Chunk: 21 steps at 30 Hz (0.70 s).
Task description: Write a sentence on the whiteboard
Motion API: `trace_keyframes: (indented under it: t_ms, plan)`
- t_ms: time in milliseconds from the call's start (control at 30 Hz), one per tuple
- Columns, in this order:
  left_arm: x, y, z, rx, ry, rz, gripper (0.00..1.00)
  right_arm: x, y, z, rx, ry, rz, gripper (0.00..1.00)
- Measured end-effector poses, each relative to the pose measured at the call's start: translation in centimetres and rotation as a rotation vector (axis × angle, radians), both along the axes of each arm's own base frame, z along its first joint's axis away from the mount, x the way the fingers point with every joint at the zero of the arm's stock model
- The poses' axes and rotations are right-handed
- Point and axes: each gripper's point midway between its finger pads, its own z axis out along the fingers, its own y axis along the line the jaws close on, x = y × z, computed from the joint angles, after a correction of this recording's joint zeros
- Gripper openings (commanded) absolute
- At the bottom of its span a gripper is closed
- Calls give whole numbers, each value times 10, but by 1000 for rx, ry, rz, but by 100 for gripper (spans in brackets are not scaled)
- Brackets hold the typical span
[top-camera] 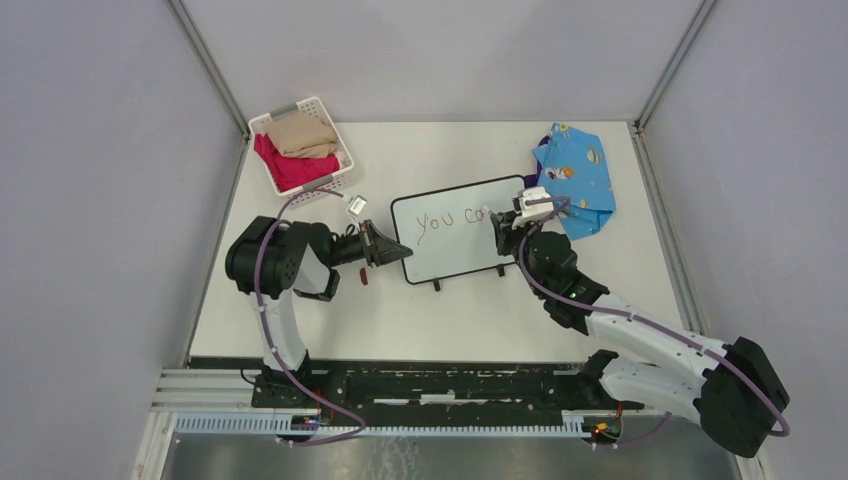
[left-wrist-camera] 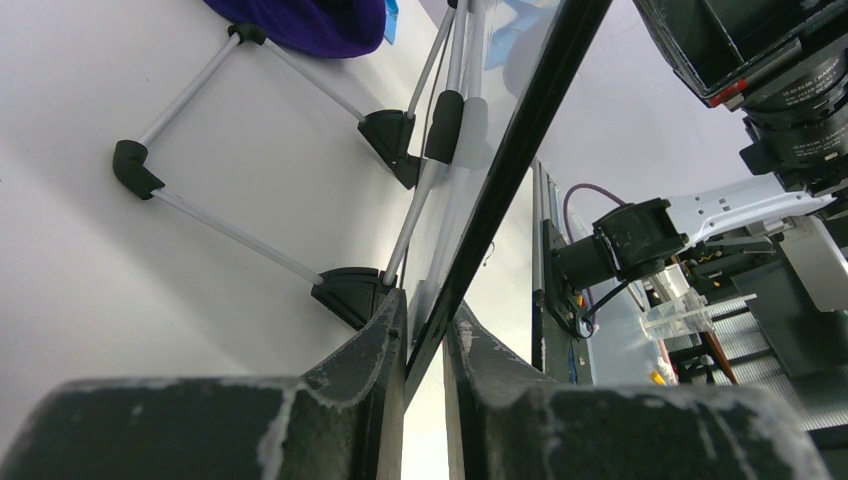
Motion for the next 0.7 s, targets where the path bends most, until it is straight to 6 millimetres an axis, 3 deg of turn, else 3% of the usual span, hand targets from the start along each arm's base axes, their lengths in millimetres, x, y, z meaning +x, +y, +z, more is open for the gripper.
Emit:
trace_keyframes:
  t_ms: [700]
  plan:
    - [0,0,0,0,0,0,2,7,-4,-16,-19,32,-23,0]
